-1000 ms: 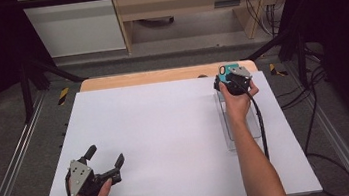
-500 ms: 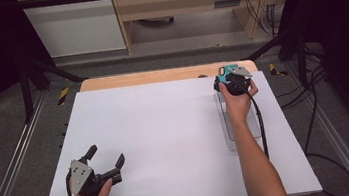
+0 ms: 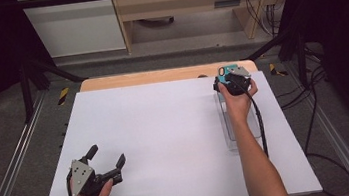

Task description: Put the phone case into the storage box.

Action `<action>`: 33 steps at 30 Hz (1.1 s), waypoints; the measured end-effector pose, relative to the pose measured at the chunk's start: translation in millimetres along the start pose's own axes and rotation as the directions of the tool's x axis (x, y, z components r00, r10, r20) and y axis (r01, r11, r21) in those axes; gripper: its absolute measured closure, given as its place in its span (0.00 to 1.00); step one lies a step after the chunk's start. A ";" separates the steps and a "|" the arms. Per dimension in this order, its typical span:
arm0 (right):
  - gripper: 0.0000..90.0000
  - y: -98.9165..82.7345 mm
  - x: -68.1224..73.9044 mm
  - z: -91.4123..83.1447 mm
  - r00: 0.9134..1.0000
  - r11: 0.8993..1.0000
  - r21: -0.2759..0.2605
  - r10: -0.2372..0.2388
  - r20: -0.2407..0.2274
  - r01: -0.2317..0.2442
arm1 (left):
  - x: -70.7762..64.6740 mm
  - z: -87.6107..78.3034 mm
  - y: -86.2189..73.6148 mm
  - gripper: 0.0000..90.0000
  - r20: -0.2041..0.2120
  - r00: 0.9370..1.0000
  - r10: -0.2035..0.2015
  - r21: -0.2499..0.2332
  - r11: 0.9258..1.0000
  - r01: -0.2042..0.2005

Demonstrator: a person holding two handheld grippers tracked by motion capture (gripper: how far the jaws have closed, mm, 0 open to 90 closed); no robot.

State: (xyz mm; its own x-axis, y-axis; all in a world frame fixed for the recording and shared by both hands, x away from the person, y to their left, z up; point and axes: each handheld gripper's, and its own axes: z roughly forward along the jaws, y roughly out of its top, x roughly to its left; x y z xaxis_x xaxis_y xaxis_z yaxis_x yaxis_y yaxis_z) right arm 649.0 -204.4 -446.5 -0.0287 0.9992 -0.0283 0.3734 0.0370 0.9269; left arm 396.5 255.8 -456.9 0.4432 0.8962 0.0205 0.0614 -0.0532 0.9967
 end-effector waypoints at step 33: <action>0.15 2.3 -4.3 -1.7 1.000 1.000 -0.015 0.005 0.002 -0.005 | -0.4 0.2 0.2 0.04 0.002 1.000 0.003 0.001 1.000 -0.003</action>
State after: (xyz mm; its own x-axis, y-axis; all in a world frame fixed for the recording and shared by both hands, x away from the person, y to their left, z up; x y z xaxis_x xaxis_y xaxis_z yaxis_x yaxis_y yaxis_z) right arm 648.4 -208.6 -443.6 -0.0251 0.9994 -0.0247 0.3593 0.0320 0.9327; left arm 396.5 255.3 -456.7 0.4453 0.8951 0.0237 0.0612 -0.0569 0.9965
